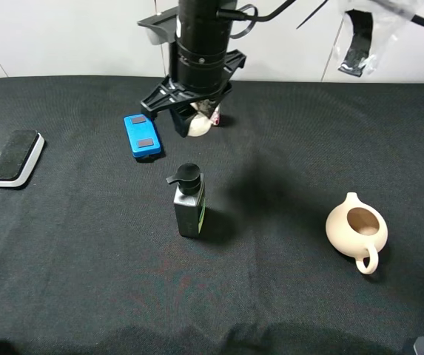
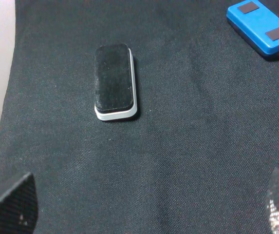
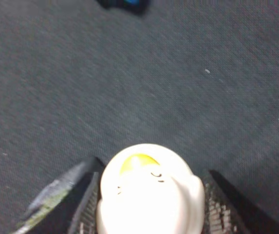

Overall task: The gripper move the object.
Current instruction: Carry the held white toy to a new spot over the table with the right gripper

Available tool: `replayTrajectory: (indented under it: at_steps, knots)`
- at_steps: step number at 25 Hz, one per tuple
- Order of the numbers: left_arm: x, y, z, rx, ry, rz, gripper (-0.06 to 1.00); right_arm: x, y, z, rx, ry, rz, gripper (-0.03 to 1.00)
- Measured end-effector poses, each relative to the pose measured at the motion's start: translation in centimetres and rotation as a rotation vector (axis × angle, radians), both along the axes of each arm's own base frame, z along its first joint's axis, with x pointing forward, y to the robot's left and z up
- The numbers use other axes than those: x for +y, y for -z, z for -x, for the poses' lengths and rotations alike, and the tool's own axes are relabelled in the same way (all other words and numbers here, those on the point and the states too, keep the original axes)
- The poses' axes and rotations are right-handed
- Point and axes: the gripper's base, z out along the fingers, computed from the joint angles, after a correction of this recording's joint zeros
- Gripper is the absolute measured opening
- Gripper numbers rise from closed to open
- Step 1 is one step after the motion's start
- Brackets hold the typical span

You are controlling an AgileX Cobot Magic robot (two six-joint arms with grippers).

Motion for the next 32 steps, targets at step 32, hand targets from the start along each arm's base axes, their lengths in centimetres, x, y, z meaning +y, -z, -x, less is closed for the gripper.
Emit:
replayTrajectory:
  at_steps: [32]
  knots:
    - [0.0, 0.0, 0.0, 0.000, -0.001, -0.001, 0.99, 7.2, 3.1, 4.8, 0.038, -0.111, -0.100, 0.33]
